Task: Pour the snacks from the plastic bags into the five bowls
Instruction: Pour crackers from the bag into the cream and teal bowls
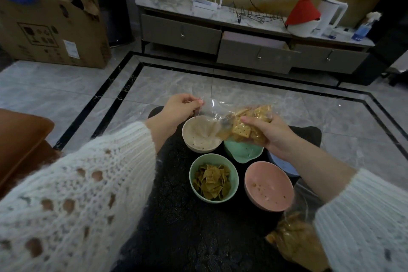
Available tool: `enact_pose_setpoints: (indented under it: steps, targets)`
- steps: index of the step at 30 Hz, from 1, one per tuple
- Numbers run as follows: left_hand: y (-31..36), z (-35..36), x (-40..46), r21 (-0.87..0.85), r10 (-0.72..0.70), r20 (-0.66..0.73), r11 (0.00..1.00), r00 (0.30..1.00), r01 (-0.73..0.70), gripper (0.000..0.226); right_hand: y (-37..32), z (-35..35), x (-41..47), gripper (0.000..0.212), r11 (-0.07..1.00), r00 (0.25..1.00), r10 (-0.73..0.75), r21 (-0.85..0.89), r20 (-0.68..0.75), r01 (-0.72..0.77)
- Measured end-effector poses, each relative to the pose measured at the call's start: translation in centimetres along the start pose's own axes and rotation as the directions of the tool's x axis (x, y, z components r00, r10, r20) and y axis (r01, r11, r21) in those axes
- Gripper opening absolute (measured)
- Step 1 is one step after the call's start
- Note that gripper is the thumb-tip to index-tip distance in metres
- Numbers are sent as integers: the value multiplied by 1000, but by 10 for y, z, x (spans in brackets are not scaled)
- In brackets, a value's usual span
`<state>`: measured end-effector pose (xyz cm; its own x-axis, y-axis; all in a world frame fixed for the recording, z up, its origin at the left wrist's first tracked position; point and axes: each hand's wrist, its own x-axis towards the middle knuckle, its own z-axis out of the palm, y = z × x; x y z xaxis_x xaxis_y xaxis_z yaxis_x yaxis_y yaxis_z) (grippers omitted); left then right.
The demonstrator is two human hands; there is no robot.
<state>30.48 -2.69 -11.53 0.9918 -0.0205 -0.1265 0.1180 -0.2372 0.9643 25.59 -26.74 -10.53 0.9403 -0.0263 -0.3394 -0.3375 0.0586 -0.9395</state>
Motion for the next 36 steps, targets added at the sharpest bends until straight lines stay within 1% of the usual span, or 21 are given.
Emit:
enact_pose_setpoints:
  steps: [2, 3, 6, 7, 10, 13, 15, 18, 22, 24, 26, 29, 32, 34, 36]
  targets:
    - [0, -2, 1, 38, 36, 8, 999, 999, -37, 13, -6, -2, 3, 41, 999, 1000, -15, -29, 13, 16]
    - [-3, -3, 1, 47, 28, 23, 998, 999, -29, 14, -6, -2, 3, 42, 999, 1000, -8, -49, 21, 9]
    - [-14, -2, 0, 67, 14, 45, 998, 999, -17, 17, 2, -1, 6, 58, 996, 999, 32, -81, 13, -31]
    - [-17, -2, 0, 65, 11, 48, 998, 999, -14, 17, 4, 0, 7, 59, 997, 999, 41, -71, 9, -40]
    - [-18, -2, 1, 31, -4, 47, 1000, 999, 3, 16, 3, 2, 9, 47, 998, 999, 33, -48, 18, -32]
    - [-18, -4, 2, 9, 1, 5, 1000, 1000, -1, 13, -8, 2, 12, 43, 997, 1000, 1, -75, 21, 0]
    - [-21, -5, 1, -13, 1, 8, 1000, 1000, -1, 10, -12, 4, 15, 42, 991, 1000, -16, -129, 17, 18]
    - [-33, -4, -1, -23, -43, 2, 999, 999, 43, 11, -7, 8, 16, 44, 977, 1000, 3, -214, -15, -6]
    - [-32, -2, -1, -67, -82, 7, 994, 997, 82, 17, -7, 13, 14, 47, 971, 1000, 12, -240, 1, -12]
    - [-31, -4, 0, -97, -68, 9, 993, 998, 69, 18, -14, 12, 15, 48, 976, 1000, -5, -218, 5, 6]
    - [-30, -6, -2, -82, -43, 13, 996, 999, 44, 17, -21, 11, 16, 43, 976, 1000, -26, -215, 3, 26]
    - [-42, -6, -6, -44, -94, 25, 995, 995, 95, 10, -15, 11, 13, 41, 959, 1000, -6, -285, 14, 10]
    - [-43, -3, -8, -65, -116, 36, 991, 993, 118, 9, -12, 12, 10, 40, 951, 1000, 2, -309, 8, 1]
    - [-39, -4, -7, -105, -90, 1, 990, 996, 90, 9, -19, 11, 8, 35, 954, 1000, -20, -299, 17, 24]
    - [-34, -7, -8, -101, -34, -54, 995, 998, 28, 9, -30, 11, 7, 38, 958, 998, -56, -279, 32, 63]
